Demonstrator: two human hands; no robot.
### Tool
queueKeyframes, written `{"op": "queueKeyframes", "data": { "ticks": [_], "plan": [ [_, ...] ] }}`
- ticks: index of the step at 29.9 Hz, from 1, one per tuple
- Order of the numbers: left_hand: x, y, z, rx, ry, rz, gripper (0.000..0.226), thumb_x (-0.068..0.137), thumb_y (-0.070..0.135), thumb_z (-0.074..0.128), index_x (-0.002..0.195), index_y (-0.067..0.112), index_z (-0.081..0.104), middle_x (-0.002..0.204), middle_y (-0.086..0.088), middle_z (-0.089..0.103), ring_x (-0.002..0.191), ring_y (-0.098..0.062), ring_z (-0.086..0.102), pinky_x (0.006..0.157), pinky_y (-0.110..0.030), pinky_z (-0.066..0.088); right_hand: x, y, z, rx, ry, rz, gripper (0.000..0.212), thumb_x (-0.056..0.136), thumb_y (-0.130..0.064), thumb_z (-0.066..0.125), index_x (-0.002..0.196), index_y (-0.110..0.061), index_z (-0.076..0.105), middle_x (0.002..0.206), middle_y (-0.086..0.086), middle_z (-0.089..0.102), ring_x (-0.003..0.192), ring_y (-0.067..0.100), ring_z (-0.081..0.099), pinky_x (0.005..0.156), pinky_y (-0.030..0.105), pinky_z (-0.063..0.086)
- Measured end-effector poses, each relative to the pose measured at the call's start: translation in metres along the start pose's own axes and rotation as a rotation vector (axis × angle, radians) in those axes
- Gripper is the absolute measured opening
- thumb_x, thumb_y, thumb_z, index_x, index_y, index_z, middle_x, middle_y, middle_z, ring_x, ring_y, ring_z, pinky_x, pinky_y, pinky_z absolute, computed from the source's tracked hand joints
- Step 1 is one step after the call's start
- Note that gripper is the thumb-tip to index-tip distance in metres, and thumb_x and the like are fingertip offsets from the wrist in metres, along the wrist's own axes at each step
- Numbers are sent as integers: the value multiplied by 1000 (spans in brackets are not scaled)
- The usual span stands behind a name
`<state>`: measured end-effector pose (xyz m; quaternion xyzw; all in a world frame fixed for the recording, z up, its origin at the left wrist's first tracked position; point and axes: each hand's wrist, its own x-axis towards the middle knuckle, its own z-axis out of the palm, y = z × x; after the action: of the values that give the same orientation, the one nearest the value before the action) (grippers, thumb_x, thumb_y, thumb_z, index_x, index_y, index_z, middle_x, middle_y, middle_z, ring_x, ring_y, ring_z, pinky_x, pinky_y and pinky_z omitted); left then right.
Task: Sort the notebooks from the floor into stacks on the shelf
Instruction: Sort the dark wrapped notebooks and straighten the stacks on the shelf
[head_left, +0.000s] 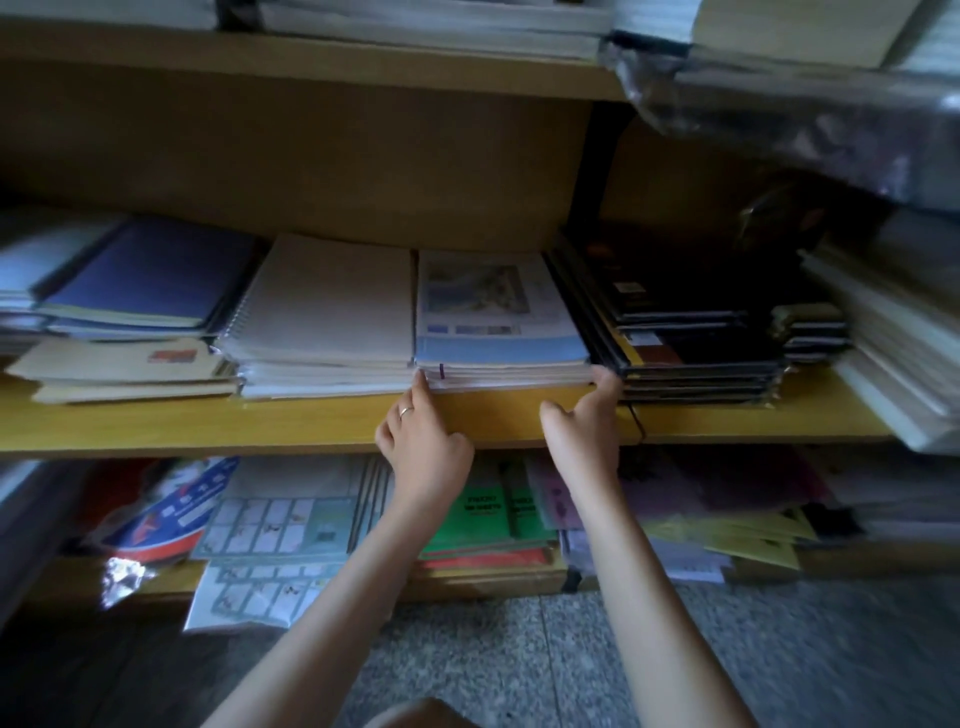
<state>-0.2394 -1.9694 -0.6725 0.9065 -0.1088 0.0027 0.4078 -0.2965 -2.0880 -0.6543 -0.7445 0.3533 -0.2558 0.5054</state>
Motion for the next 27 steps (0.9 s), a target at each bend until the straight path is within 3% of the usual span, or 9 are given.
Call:
{"op": "queueKeyframes", "data": {
  "ticks": [3, 5, 9, 12, 14, 19, 21, 24, 27],
  "plan": [
    [2, -1, 0, -26, 33, -7, 81, 71, 1, 49, 146, 14, 19, 141, -9, 41, 133, -28, 28, 111, -41, 10, -1, -2, 2, -36, 16, -16, 70, 89, -13, 53, 147, -22, 15, 149, -2, 32, 122, 25, 48, 76, 27, 37],
    [3, -2, 1, -62, 39, -7, 80, 70, 1, 50, 144, 15, 23, 139, -9, 43, 132, -27, 29, 111, -41, 11, -1, -1, 1, -101, 7, -38, 72, 90, -15, 53, 149, -22, 13, 155, -2, 21, 131, 24, 40, 78, 25, 36],
    [-1, -11, -3, -36, 60, 78, 75, 71, 10, 58, 140, 17, 29, 135, -5, 46, 129, -26, 33, 110, -41, 16, 1, -6, -6, -480, -63, -133, 73, 92, -26, 51, 151, -17, 8, 158, 7, 7, 112, 28, 56, 60, 24, 39],
    [-6, -12, -6, -70, 96, 143, 73, 73, 13, 62, 139, 12, 30, 138, -7, 40, 130, -26, 34, 108, -39, 26, 2, -14, -11, -685, -78, -153, 75, 93, -33, 48, 150, -10, 5, 155, 15, 16, 113, 29, 56, 63, 26, 38],
    [-8, -7, -8, -210, 56, 149, 80, 76, 8, 60, 144, 11, 20, 147, -7, 28, 136, -25, 28, 111, -40, 30, -1, -14, -13, -763, -10, -230, 72, 93, -31, 48, 149, -11, 8, 152, 15, 24, 103, 28, 62, 58, 26, 37],
    [-6, -2, -9, -275, -85, 149, 84, 82, 2, 53, 150, 15, 5, 158, -1, 4, 145, -20, 7, 118, -34, 14, 1, 1, -11, -920, -29, -509, 64, 93, -15, 47, 148, -24, 17, 154, 3, 17, 82, 19, 64, 46, 25, 43],
    [-2, -2, -7, -172, -94, 140, 83, 85, 9, 52, 151, 16, 3, 158, -1, 1, 145, -22, 5, 117, -36, 13, 6, 5, -10, -992, 26, -555, 59, 90, -14, 55, 144, -21, 33, 145, 6, 34, 64, 18, 62, 38, 21, 32],
    [1, 0, -4, 191, -38, 176, 83, 85, 23, 50, 150, 11, 1, 157, -9, 3, 142, -29, 8, 114, -41, 13, 12, 4, -4, -1130, 133, -669, 50, 60, -21, 87, 104, -11, 68, 95, 6, 64, 38, 15, 53, 35, 16, 17],
    [4, -2, -3, 301, 82, 237, 67, 87, 24, 50, 146, 6, 23, 147, -16, 29, 131, -32, 34, 102, -38, 34, 27, -3, 3, -1138, 191, -747, 43, 52, -30, 91, 78, -8, 64, 59, 2, 61, 33, 13, 52, 35, 14, 16]
  ]
}}
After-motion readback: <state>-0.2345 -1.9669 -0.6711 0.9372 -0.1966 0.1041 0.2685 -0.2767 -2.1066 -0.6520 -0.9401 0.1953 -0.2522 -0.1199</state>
